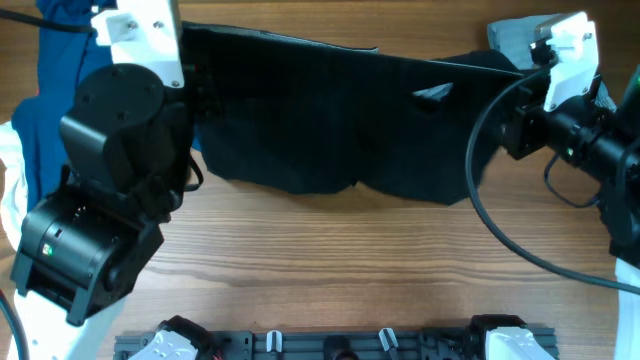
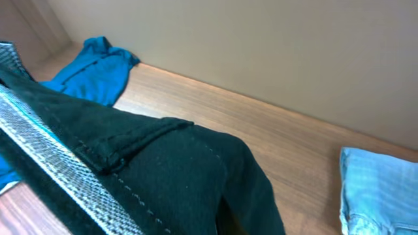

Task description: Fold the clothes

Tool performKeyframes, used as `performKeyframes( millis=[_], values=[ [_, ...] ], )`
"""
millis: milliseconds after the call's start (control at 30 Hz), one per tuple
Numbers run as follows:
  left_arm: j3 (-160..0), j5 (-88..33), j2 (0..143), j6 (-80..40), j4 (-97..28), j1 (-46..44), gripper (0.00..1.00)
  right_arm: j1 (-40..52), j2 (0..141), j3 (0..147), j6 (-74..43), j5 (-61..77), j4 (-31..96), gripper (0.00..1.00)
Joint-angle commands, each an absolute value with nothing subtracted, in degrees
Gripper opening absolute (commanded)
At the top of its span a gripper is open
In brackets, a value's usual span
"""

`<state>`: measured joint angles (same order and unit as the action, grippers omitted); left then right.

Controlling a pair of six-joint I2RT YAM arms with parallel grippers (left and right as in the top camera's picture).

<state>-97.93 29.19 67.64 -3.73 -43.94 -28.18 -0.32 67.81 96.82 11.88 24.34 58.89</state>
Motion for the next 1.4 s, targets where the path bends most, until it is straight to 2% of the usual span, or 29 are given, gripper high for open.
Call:
performKeyframes(
  millis=[0, 200, 367, 467, 567, 700, 867, 967, 1167, 1300, 1367],
  values=[
    [-98.7, 39.7, 69.8, -3.5, -40.4, -25.1, 0.04, -2.2, 71.6, 98.2, 12.1, 15.4, 55.7, 0.04],
    [-98.7, 31.0, 81.2, -3.2, -28.4, -17.6, 0.04, -2.2, 82.1, 98.2, 13.6, 15.0, 36.8, 0.04],
    [-98.7, 22.9, 89.7, -0.2, -5.3, -10.0, 0.04, -2.2, 86.5, 100.6, 12.6, 15.0, 17.0, 0.04],
    [-98.7, 19.6, 89.5, -0.2, 2.0, -8.7, 0.04, -2.2, 86.5, 103.0, 12.7, 14.9, 14.1, 0.04],
    [-98.8, 18.0, 89.1, 0.2, 3.1, -8.7, 0.04, -2.2, 86.8, 103.5, 13.5, 14.9, 14.8, 0.04],
    [-98.8, 17.3, 89.8, 0.2, -5.3, -8.7, 0.04, -2.2, 89.1, 103.5, 13.5, 15.0, 20.2, 0.04],
    [-98.6, 17.4, 92.5, -0.2, -31.9, -8.7, 0.04, -2.2, 96.5, 103.4, 13.4, 15.4, 37.3, 0.04],
    [-98.6, 17.6, 94.1, -5.7, -45.7, -8.7, 0.04, -2.2, 99.5, 103.4, 13.0, 15.5, 47.5, 0.04],
    [-98.6, 16.7, 94.0, -13.6, -60.2, -8.7, 0.04, -2.2, 97.6, 103.4, 9.8, 16.0, 59.4, 0.05],
    [-98.6, 11.4, 94.0, -13.8, -68.3, -8.7, 0.11, -2.2, 95.4, 103.4, 7.2, 17.0, 68.4, 0.08],
    [-98.6, 8.6, 94.0, -13.8, -71.4, -8.7, 0.10, -2.2, 95.0, 103.4, 7.2, 17.0, 73.5, 0.08]
  ],
)
